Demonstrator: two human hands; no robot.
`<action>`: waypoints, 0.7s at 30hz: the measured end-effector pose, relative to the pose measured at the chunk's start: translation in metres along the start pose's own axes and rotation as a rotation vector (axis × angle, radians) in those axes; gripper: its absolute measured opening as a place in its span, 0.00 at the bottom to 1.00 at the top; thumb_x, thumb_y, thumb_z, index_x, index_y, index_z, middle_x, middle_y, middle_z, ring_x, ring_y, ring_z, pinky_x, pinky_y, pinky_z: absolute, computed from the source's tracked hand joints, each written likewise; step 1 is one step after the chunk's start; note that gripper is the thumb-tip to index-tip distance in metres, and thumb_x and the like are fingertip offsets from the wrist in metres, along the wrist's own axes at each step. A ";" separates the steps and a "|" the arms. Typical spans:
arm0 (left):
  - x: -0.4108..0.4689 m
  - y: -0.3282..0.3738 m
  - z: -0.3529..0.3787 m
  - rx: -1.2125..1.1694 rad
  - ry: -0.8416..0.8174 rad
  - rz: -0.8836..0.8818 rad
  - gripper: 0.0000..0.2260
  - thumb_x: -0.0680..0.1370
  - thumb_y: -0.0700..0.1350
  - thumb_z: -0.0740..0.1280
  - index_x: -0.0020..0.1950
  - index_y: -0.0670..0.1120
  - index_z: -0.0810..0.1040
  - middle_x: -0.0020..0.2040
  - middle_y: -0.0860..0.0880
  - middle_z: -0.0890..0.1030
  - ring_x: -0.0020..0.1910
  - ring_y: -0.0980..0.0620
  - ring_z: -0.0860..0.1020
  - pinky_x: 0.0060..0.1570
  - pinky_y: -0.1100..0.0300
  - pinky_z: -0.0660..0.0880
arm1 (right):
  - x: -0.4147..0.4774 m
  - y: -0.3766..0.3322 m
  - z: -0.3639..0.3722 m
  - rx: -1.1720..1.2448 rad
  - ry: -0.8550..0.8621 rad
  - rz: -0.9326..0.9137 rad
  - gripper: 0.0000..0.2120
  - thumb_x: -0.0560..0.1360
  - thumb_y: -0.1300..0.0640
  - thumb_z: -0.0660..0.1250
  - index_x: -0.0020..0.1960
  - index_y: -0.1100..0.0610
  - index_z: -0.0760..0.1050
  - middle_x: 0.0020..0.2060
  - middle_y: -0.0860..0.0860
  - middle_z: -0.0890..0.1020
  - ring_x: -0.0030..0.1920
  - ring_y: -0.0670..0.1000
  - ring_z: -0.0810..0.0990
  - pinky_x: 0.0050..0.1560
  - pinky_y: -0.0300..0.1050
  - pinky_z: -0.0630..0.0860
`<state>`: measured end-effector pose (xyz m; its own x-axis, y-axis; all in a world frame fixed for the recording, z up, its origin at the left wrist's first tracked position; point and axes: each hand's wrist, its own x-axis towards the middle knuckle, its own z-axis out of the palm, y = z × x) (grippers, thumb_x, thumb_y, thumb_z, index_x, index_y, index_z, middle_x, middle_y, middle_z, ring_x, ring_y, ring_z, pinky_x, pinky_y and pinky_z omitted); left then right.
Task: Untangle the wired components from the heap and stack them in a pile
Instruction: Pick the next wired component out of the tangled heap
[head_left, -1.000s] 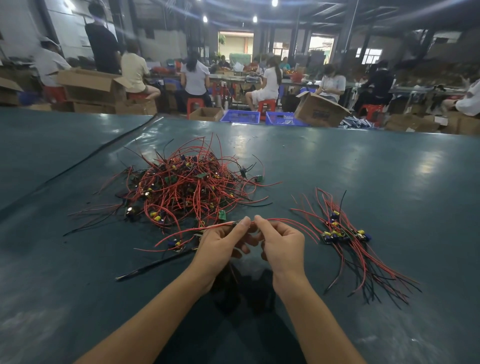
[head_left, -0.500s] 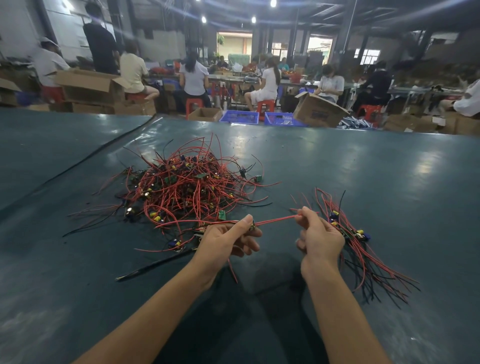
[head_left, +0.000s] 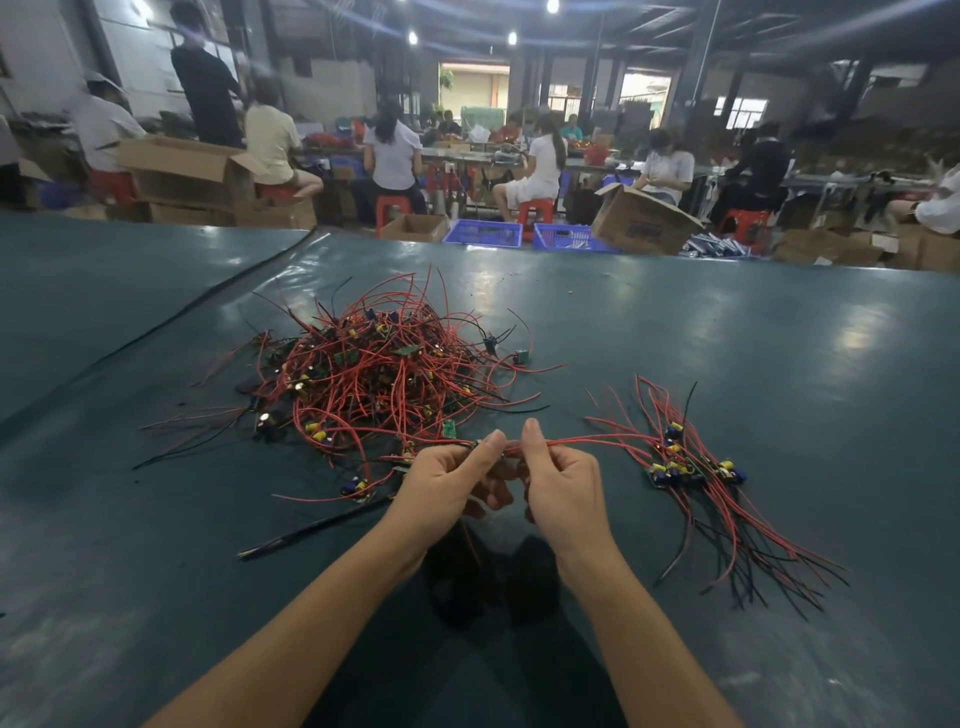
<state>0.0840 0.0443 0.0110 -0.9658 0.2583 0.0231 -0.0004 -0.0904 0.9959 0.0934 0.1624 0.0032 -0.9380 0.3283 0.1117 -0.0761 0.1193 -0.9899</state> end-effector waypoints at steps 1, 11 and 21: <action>0.000 -0.001 0.000 0.027 -0.018 0.007 0.19 0.71 0.60 0.66 0.36 0.45 0.83 0.31 0.47 0.82 0.30 0.54 0.79 0.30 0.68 0.73 | 0.001 0.000 -0.002 0.028 0.011 0.003 0.31 0.80 0.44 0.60 0.44 0.75 0.76 0.32 0.69 0.77 0.31 0.61 0.77 0.37 0.61 0.78; 0.004 0.002 -0.007 0.032 -0.042 0.079 0.19 0.71 0.61 0.66 0.28 0.48 0.81 0.27 0.50 0.78 0.27 0.55 0.77 0.33 0.63 0.75 | 0.030 -0.002 -0.052 0.510 0.323 0.168 0.24 0.84 0.48 0.55 0.38 0.59 0.80 0.21 0.44 0.64 0.18 0.42 0.57 0.18 0.34 0.56; 0.007 -0.010 -0.008 0.061 0.067 0.104 0.18 0.76 0.57 0.62 0.41 0.44 0.81 0.30 0.47 0.81 0.29 0.52 0.77 0.31 0.64 0.72 | 0.028 0.000 -0.057 0.458 0.355 0.095 0.24 0.81 0.45 0.59 0.32 0.57 0.77 0.20 0.44 0.69 0.18 0.42 0.60 0.19 0.34 0.57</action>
<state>0.0750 0.0399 0.0003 -0.9749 0.1858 0.1227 0.1146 -0.0540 0.9919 0.0865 0.2245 0.0115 -0.7833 0.6206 -0.0353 -0.2094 -0.3170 -0.9250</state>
